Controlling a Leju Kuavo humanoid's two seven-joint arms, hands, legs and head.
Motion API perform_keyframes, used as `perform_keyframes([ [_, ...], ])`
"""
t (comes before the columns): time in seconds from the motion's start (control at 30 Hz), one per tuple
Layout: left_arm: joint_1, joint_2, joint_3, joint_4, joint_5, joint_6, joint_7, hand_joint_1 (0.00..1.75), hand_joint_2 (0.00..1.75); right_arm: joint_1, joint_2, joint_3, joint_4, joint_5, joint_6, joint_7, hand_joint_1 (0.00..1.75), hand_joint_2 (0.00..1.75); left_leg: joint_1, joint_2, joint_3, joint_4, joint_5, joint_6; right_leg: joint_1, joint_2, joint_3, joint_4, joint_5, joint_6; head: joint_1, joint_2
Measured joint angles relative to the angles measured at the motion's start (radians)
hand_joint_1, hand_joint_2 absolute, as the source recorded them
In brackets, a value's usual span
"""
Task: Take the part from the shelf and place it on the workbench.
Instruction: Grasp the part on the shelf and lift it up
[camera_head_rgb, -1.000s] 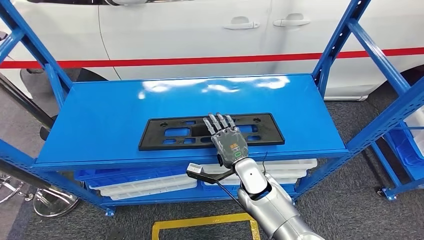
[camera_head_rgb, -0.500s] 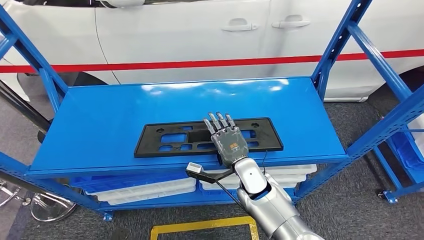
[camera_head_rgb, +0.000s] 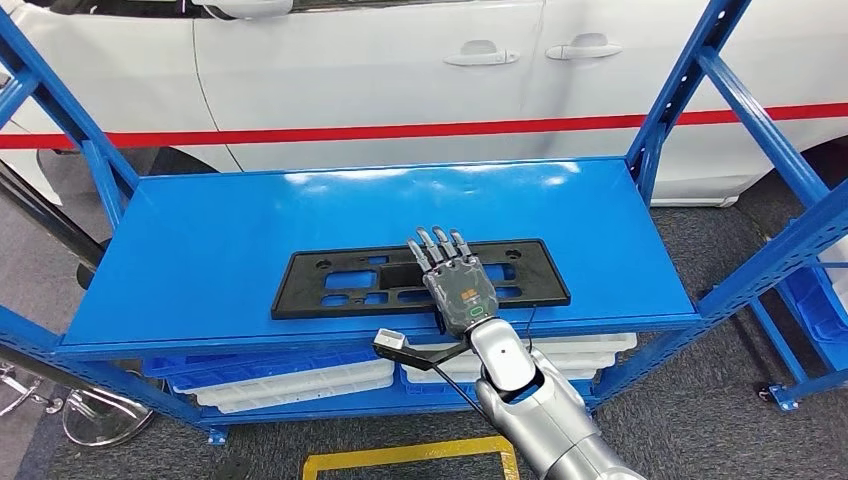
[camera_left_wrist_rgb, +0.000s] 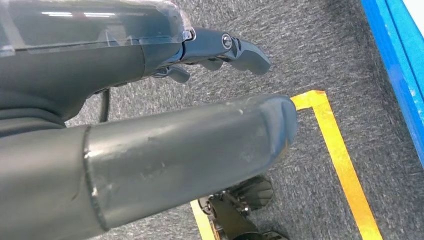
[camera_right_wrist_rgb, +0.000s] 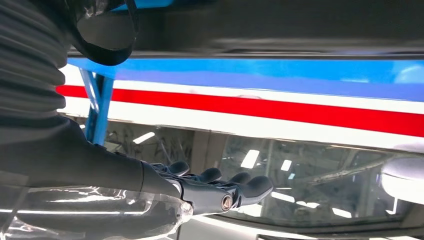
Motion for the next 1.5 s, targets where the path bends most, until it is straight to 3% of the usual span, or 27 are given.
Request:
perform_keyframes([
  [0.07,0.0,0.0,0.0,0.0,0.0,0.0,0.0,0.0,0.0,0.0,-0.001,0.0,-0.001,0.0,0.0,0.0,0.0,1.75,0.002,0.0,0.001,-0.002,-0.001,-0.006,0.002,0.002,-0.001,0.001,-0.001,-0.005,0.0,0.0],
  [0.27,0.0,0.0,0.0,0.0,0.0,0.0,0.0,0.0,0.0,0.0,-0.001,0.0,-0.001,0.0,0.0,0.0,0.0,1.75,0.003,0.0,0.003,-0.003,-0.001,-0.01,0.003,0.002,0.0,0.0,-0.001,-0.008,0.0,0.0],
  [0.33,0.0,0.0,0.0,-0.001,0.0,0.0,-0.001,0.0,0.0,0.001,-0.001,0.0,-0.003,0.0,0.0,-0.001,0.0,1.75,0.004,0.001,0.004,0.003,-0.006,-0.017,-0.001,0.002,0.006,-0.006,0.003,-0.016,0.0,0.0],
  [0.37,0.0,0.0,0.0,-0.001,0.001,0.0,-0.001,0.0,0.0,0.001,-0.001,0.0,-0.005,0.0,0.0,-0.001,0.0,1.75,0.005,0.002,0.0,0.016,-0.016,-0.021,-0.004,0.002,0.011,-0.009,0.004,-0.02,0.0,0.0],
  [0.4,0.0,0.0,0.0,-0.001,0.003,0.0,-0.001,0.0,0.0,0.001,-0.001,0.0,-0.006,0.0,0.0,-0.001,0.0,1.75,0.005,0.002,-0.032,0.083,-0.048,-0.026,-0.005,0.0,0.015,-0.011,0.004,-0.026,0.0,0.0],
  [0.43,0.001,0.0,0.0,-0.001,0.005,0.0,-0.001,0.0,0.0,0.003,-0.001,0.0,-0.007,0.0,0.001,-0.001,0.0,1.75,0.006,0.002,-0.064,0.13,-0.052,-0.028,-0.004,0.001,0.021,-0.01,-0.002,-0.029,0.0,0.0],
  [0.5,0.002,0.0,0.0,-0.002,0.009,0.001,0.0,0.0,0.0,0.006,-0.001,0.0,-0.009,0.0,0.007,0.0,0.0,1.75,0.003,0.002,-0.082,0.123,-0.022,-0.022,0.002,0.003,0.034,-0.006,-0.021,-0.029,0.0,0.0],
  [0.53,0.003,0.0,0.0,-0.003,0.009,0.001,0.0,0.0,0.0,0.008,-0.001,0.0,-0.009,0.0,0.01,0.0,0.0,1.75,0.0,0.002,-0.061,0.06,0.019,-0.015,0.004,0.005,0.039,-0.004,-0.028,-0.025,0.0,0.0],
  [0.57,0.002,0.0,0.0,-0.004,0.009,0.002,0.0,0.0,0.0,0.009,-0.001,0.0,-0.01,0.0,0.012,0.0,0.0,1.75,-0.004,0.002,-0.042,0.015,0.033,-0.007,0.004,0.005,0.04,-0.004,-0.031,-0.019,0.0,0.0],
  [0.67,0.003,0.0,0.0,-0.007,0.009,0.004,-0.003,0.0,0.0,0.01,-0.001,0.0,-0.015,0.0,0.012,0.0,0.0,1.75,0.001,0.002,-0.035,0.0,0.034,0.007,0.004,0.004,0.041,-0.001,-0.041,-0.004,0.0,0.0],
  [0.7,0.003,0.0,0.0,-0.008,0.009,0.004,-0.004,0.0,0.0,0.009,-0.002,0.0,-0.017,0.0,0.013,0.0,0.0,1.75,0.004,0.003,-0.03,-0.006,0.035,0.013,0.004,0.004,0.031,0.023,-0.057,0.001,0.0,0.0],
  [0.77,0.001,0.0,0.0,-0.009,0.009,0.004,-0.007,0.0,0.0,0.011,-0.003,0.0,-0.019,0.0,0.014,-0.001,0.0,1.75,0.006,0.004,-0.025,-0.011,0.034,0.022,0.001,0.003,-0.026,0.137,-0.114,0.009,0.0,0.0],
  [0.8,0.0,0.0,0.0,-0.01,0.009,0.004,-0.008,0.0,0.0,0.014,-0.004,-0.001,-0.018,0.0,0.014,-0.002,0.31,1.75,0.006,0.004,-0.025,-0.011,0.032,0.025,-0.001,0.003,-0.066,0.207,-0.142,0.012,0.0,0.0],
  [0.83,0.001,0.0,0.0,-0.01,0.009,0.004,-0.008,0.0,0.0,0.018,-0.005,-0.001,-0.018,0.0,0.015,-0.003,0.74,1.75,0.006,0.004,-0.024,-0.01,0.03,0.026,-0.004,0.003,-0.099,0.262,-0.155,0.015,0.0,0.0],
  [0.87,0.001,0.0,0.0,-0.01,0.009,0.004,-0.009,0.0,0.0,0.021,-0.006,-0.001,-0.018,0.0,0.015,-0.004,1.18,1.75,0.006,0.004,-0.023,-0.009,0.028,0.025,-0.006,0.003,-0.117,0.281,-0.147,0.017,0.0,0.0],
  [0.9,0.002,0.0,0.0,-0.01,0.009,0.004,-0.009,0.0,0.0,0.022,-0.007,-0.001,-0.018,0.0,0.015,-0.006,1.61,1.75,0.006,0.003,-0.022,-0.007,0.026,0.024,-0.008,0.002,-0.114,0.26,-0.119,0.018,0.0,0.0],
  [0.93,0.002,-0.001,0.0,-0.01,0.009,0.004,-0.009,0.0,0.0,0.022,-0.007,-0.001,-0.019,0.0,0.016,-0.008,1.75,1.75,0.006,0.002,-0.019,-0.004,0.022,0.021,-0.01,0.001,-0.092,0.202,-0.075,0.018,0.0,0.0],
  [1.0,0.001,-0.001,-0.001,-0.01,0.009,0.004,-0.011,0.0,0.0,0.021,-0.008,-0.001,-0.019,0.0,0.017,-0.012,1.75,1.75,0.005,0.0,-0.017,0.007,0.012,0.012,-0.01,0.0,-0.035,0.07,-0.012,0.014,0.0,0.0],
  [1.03,0.001,-0.001,-0.001,-0.01,0.009,0.005,-0.012,0.0,0.0,0.021,-0.008,-0.001,-0.019,0.0,0.017,-0.014,1.75,1.75,0.004,0.0,-0.018,0.011,0.008,0.007,-0.009,0.0,-0.018,0.031,0.0,0.011,0.0,0.0],
  [1.13,0.0,-0.001,-0.002,-0.01,0.009,0.006,-0.016,0.0,0.0,0.021,-0.01,-0.001,-0.022,0.0,0.019,-0.014,1.75,1.75,0.002,0.0,-0.019,0.011,0.005,-0.01,-0.005,0.003,-0.013,0.014,-0.002,-0.003,0.0,0.0],
  [1.2,0.0,0.0,-0.003,-0.01,0.01,0.007,-0.018,0.0,0.0,0.021,-0.01,-0.002,-0.025,0.0,0.019,-0.015,1.75,1.75,0.005,0.001,-0.026,0.032,-0.013,-0.02,-0.008,0.003,-0.009,0.007,0.001,-0.015,0.0,0.0],
  [1.23,-0.001,0.0,-0.004,-0.01,0.01,0.008,-0.019,0.0,0.0,0.02,-0.01,-0.002,-0.026,0.0,0.019,-0.016,1.75,1.75,0.006,0.002,-0.041,0.069,-0.037,-0.024,-0.01,0.001,-0.006,0.004,0.002,-0.02,0.0,0.0],
  [1.3,0.0,0.0,-0.006,-0.01,0.011,0.008,-0.021,0.0,0.0,0.022,-0.01,-0.002,-0.027,0.0,0.018,-0.017,1.75,1.75,0.007,0.002,-0.101,0.198,-0.099,-0.03,-0.008,0.0,-0.005,0.004,0.001,-0.026,0.0,0.0],
  [1.37,0.001,0.0,-0.007,-0.01,0.011,0.009,-0.022,0.0,0.0,0.025,-0.011,-0.003,-0.027,0.0,0.017,-0.019,1.75,1.75,0.008,0.002,-0.152,0.295,-0.123,-0.031,-0.005,0.0,-0.004,0.004,-0.001,-0.028,0.0,0.0],
  [1.4,0.002,0.001,-0.007,-0.01,0.011,0.009,-0.023,0.0,0.0,0.026,-0.011,-0.004,-0.027,0.0,0.016,-0.02,1.75,1.75,0.008,0.002,-0.152,0.291,-0.107,-0.03,-0.004,0.0,-0.002,0.004,-0.002,-0.029,0.0,0.0],
  [1.43,0.002,0.001,-0.008,-0.01,0.012,0.009,-0.024,0.0,0.0,0.027,-0.011,-0.006,-0.028,0.0,0.015,-0.021,1.75,1.75,0.007,0.002,-0.132,0.245,-0.073,-0.026,-0.004,0.001,0.001,0.005,-0.003,-0.029,0.0,0.0],
  [1.5,0.0,0.001,-0.009,-0.01,0.014,0.01,-0.026,0.0,0.0,0.027,-0.011,-0.01,-0.031,0.0,0.013,-0.023,1.75,1.75,0.005,0.002,-0.066,0.104,-0.006,-0.016,-0.001,0.003,0.007,0.005,-0.008,-0.024,0.0,0.0],
])
